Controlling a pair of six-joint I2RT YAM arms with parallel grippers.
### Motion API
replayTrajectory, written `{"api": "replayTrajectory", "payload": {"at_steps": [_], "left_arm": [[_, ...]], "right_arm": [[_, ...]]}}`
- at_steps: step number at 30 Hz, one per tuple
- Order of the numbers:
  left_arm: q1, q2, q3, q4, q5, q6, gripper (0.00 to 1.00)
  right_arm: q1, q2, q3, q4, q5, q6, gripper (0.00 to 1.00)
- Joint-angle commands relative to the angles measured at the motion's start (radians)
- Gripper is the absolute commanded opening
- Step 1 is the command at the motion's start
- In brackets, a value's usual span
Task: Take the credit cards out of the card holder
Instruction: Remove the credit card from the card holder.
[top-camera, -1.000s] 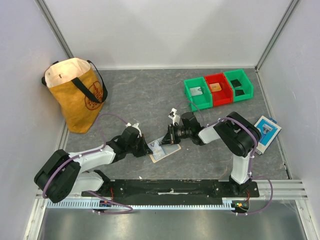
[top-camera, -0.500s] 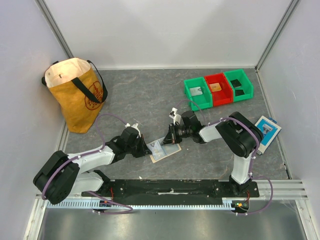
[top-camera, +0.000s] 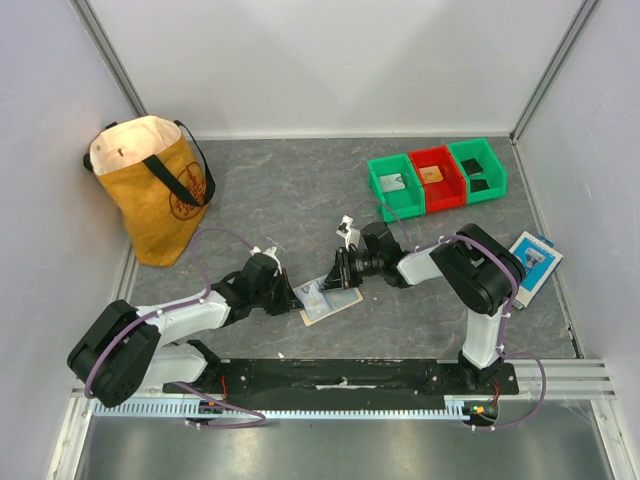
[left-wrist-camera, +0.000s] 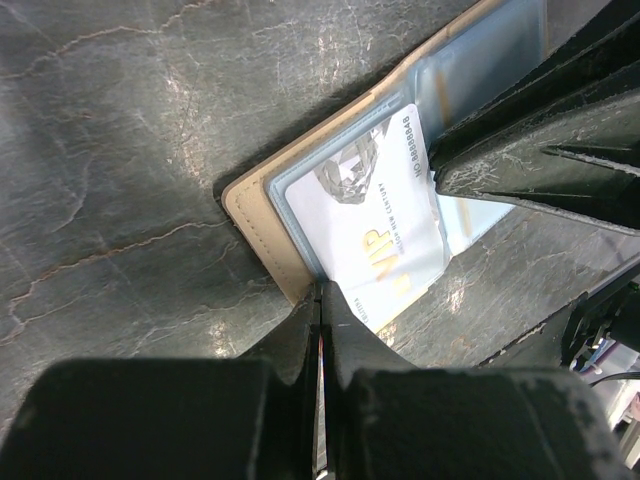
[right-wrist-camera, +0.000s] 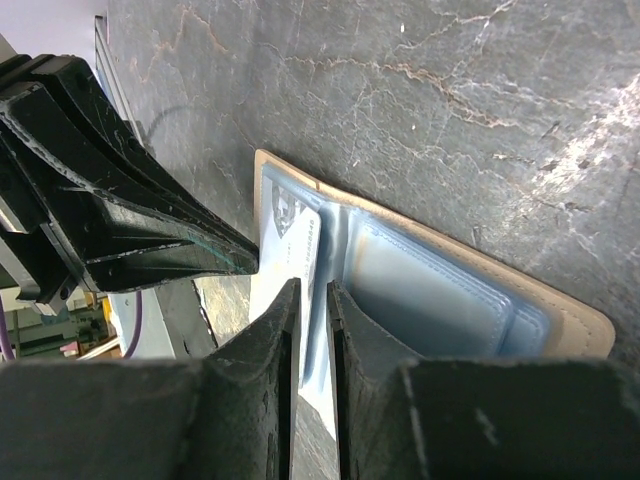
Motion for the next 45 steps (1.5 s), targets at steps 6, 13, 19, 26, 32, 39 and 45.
{"api": "replayTrajectory", "payload": {"at_steps": [6, 13, 19, 26, 32, 39, 45], "left_arm": [[0.004, 0.04, 0.007, -0.038, -0.007, 0.014, 0.02], [0.004, 0.045, 0.005, -0.036, -0.007, 0.013, 0.02], [0.004, 0.056, 0.007, -0.03, -0.001, 0.016, 0.02], [0.004, 0.05, 0.004, -0.03, -0.001, 0.016, 0.02], [0.005, 0.05, 0.002, -0.036, -0.002, 0.017, 0.02], [0.006, 0.044, -0.001, -0.041, -0.001, 0.017, 0.02], [0.009, 0.04, -0.001, -0.047, 0.001, 0.023, 0.02]], "right_arm": [[0.011, 0.023, 0.018, 0.042, -0.01, 0.014, 0.19], [0.011, 0.031, 0.024, 0.047, -0.021, 0.018, 0.06], [0.011, 0.026, 0.028, 0.052, -0.03, 0.024, 0.18], [0.011, 0.027, 0.03, 0.05, -0.03, 0.023, 0.09], [0.0, 0.017, 0.033, 0.012, -0.021, -0.009, 0.0], [-0.031, -0.014, 0.048, -0.062, -0.007, -0.065, 0.0], [-0.04, -0.034, 0.054, -0.096, 0.007, -0.085, 0.0]]}}
